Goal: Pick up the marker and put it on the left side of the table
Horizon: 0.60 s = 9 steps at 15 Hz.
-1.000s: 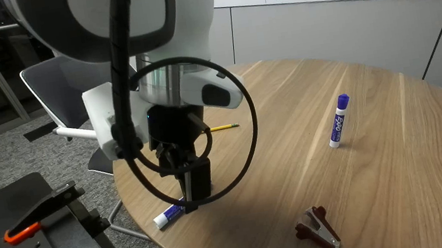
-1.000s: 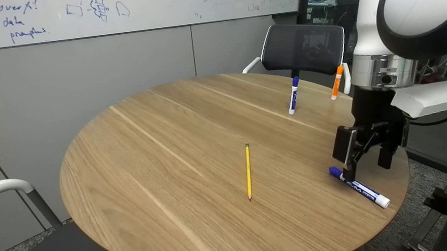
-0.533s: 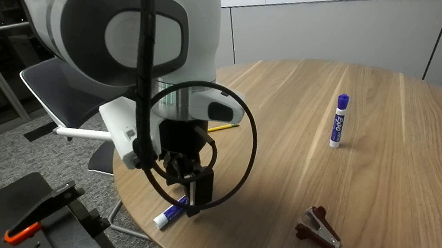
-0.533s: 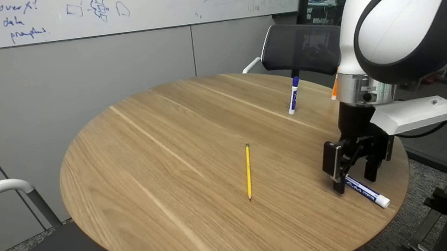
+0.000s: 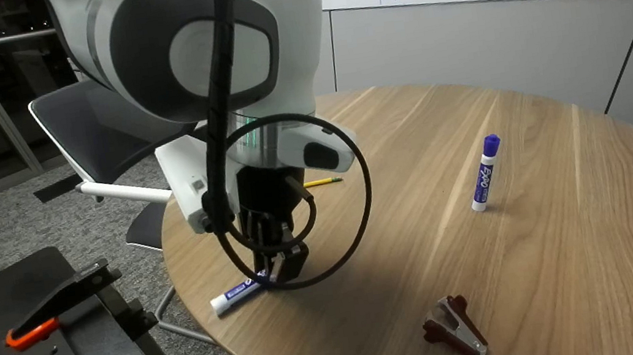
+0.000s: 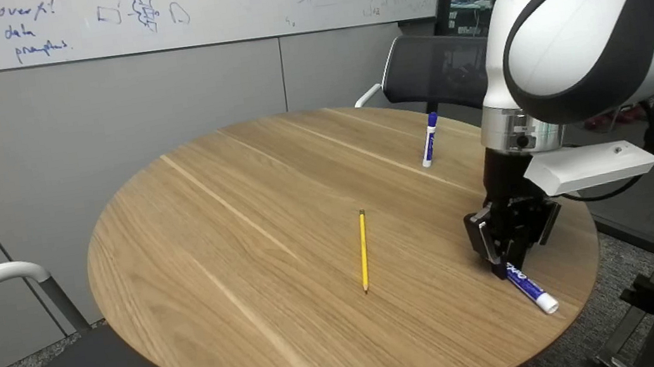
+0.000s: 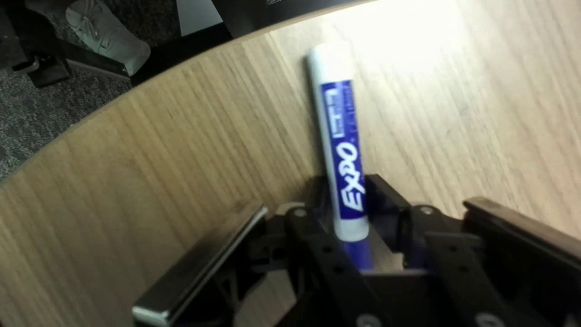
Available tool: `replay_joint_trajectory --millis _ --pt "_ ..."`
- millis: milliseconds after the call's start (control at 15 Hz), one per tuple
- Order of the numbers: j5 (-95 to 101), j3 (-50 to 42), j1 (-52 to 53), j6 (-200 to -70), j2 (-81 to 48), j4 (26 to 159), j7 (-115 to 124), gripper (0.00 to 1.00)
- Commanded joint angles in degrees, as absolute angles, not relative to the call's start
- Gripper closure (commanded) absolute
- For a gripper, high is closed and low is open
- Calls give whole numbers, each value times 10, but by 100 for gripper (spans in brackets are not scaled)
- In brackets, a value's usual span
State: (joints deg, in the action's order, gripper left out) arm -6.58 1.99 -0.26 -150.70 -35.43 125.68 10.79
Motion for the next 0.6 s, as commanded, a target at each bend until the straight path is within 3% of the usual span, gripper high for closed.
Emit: replay_joint_trajectory --millis 0,533 --pt "-79 13 9 -1507 -368 1240 120 100" --pt "-77 11 33 -1508 -331 1228 161 98"
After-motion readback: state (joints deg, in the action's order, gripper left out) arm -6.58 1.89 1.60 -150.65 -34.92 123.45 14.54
